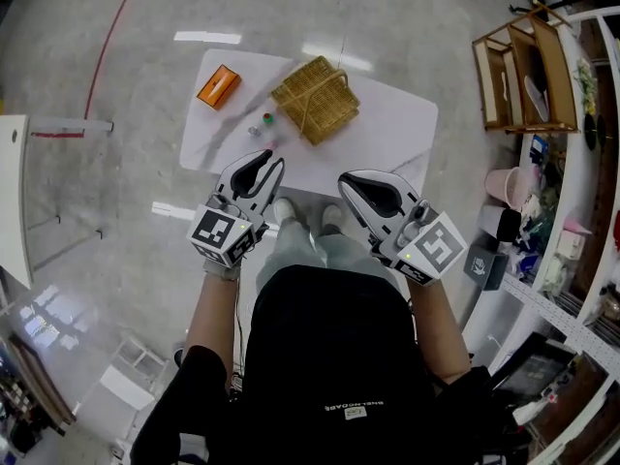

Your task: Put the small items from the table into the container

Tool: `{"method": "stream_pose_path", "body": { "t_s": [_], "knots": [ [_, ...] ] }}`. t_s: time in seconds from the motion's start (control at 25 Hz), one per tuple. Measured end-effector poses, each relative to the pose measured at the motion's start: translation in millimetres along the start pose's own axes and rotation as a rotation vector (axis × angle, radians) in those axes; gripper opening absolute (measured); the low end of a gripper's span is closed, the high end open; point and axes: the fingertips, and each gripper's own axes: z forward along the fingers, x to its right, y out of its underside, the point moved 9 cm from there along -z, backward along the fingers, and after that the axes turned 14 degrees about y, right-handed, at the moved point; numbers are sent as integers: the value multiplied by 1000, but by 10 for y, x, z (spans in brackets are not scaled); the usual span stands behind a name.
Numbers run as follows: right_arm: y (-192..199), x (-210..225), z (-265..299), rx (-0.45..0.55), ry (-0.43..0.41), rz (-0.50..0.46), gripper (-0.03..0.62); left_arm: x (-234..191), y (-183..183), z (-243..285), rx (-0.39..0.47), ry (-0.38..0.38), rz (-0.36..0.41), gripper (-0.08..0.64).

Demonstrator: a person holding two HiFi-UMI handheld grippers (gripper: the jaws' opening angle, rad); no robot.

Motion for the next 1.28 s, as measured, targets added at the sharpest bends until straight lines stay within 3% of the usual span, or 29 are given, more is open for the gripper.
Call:
{"method": "stream_pose_path", "body": {
  "t_s": [0.48,1.28],
  "knots": [
    [493,144,198,-65,71,91,11,-624,990,143,-186,-42,-101,170],
    [1558,596,527,-155,125,167,11,-1623,2685,484,-358,-160,-123,279]
  ]
}}
